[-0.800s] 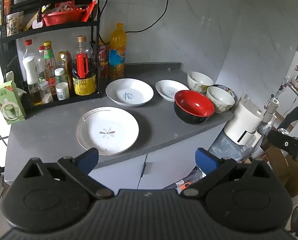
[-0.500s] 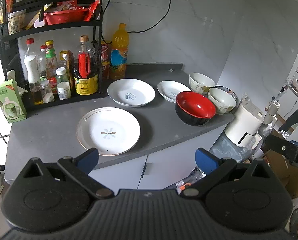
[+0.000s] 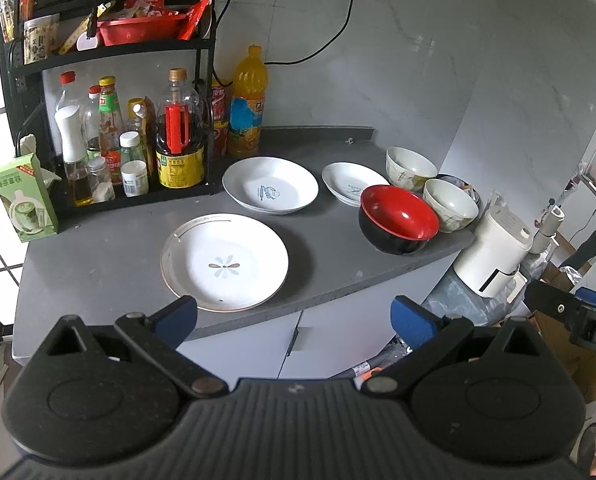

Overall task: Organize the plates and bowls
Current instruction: 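Move both grippers toward the white bowls beside the red bowl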

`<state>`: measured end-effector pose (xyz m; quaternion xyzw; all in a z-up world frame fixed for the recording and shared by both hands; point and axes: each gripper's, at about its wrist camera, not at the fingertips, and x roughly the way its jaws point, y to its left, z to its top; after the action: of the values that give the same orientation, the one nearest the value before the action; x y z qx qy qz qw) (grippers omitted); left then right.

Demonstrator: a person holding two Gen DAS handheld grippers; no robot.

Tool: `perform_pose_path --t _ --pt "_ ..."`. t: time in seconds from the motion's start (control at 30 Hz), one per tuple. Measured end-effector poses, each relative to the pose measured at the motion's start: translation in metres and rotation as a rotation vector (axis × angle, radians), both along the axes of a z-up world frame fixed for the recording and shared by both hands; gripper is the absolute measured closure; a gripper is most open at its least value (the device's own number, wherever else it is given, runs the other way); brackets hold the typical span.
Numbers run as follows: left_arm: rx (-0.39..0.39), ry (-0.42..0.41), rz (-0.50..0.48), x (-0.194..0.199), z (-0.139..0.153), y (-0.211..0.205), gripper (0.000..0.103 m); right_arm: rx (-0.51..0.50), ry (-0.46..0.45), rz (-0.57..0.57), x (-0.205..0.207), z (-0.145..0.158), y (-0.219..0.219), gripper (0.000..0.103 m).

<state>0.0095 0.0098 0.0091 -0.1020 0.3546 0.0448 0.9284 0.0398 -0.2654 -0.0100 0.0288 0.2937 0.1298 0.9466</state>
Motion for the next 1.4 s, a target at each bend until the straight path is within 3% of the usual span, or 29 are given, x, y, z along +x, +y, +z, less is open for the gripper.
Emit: perform_pose_path --t 1.4 --pt "-0.003 0.044 0.028 0.017 0.002 -0.017 0.001 0.004 0.033 0.026 0.014 -0.004 -0.020 0.000"
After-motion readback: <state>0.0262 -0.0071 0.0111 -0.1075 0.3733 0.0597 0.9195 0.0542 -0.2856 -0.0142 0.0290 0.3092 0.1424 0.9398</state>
